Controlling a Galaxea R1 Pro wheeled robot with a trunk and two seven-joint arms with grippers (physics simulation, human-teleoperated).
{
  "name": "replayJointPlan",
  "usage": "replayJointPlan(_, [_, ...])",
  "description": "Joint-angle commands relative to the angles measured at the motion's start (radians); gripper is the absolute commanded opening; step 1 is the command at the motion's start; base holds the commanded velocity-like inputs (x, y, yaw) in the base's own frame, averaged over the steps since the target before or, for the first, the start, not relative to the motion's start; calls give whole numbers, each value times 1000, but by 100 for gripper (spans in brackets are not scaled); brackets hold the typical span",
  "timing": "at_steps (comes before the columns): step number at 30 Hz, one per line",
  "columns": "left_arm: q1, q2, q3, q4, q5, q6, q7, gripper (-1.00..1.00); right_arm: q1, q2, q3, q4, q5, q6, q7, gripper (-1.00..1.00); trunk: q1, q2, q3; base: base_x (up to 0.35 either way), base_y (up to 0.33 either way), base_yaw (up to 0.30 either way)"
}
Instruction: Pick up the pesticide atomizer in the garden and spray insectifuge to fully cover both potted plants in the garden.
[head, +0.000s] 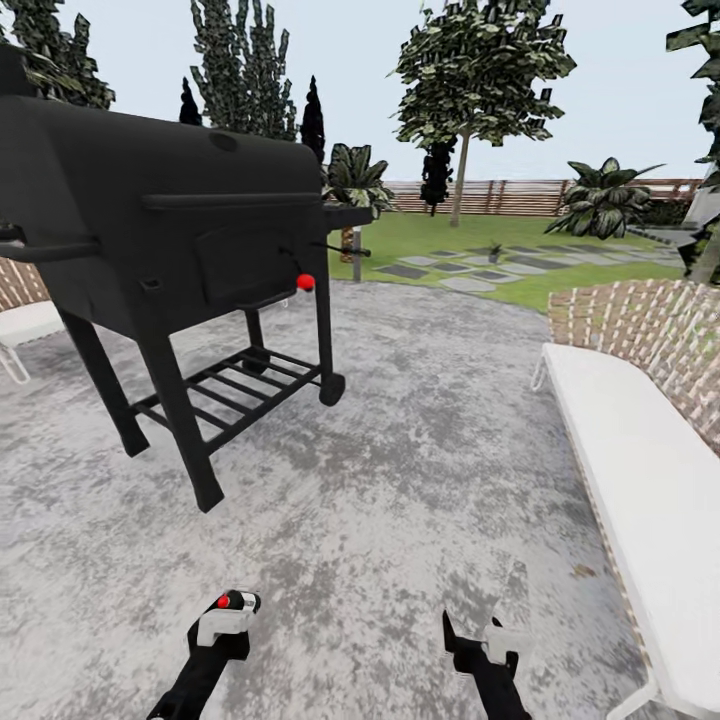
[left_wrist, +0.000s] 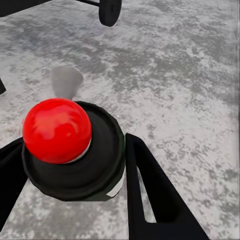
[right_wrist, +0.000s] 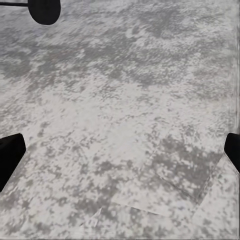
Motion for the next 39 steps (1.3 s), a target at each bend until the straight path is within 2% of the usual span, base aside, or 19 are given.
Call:
replayJointPlan(1, [-1, -1, 8, -1, -10, -4, -6, -100, -1, -1, 7, 1, -10, -4, 4, 100, 0, 0, -1, 326, 81, -291])
replayJointPlan(23, [-1, -1, 8, 4, -10, -4, -5, -100, -1, 2, 13, 6, -1, -4, 11, 100, 0, 0, -1, 326, 81, -288])
replayJointPlan(39, [-1, -1, 8, 4, -11, -4, -5, -100, -1, 2, 13, 11, 2, -4, 12, 100, 0, 0, -1, 326, 81, -18])
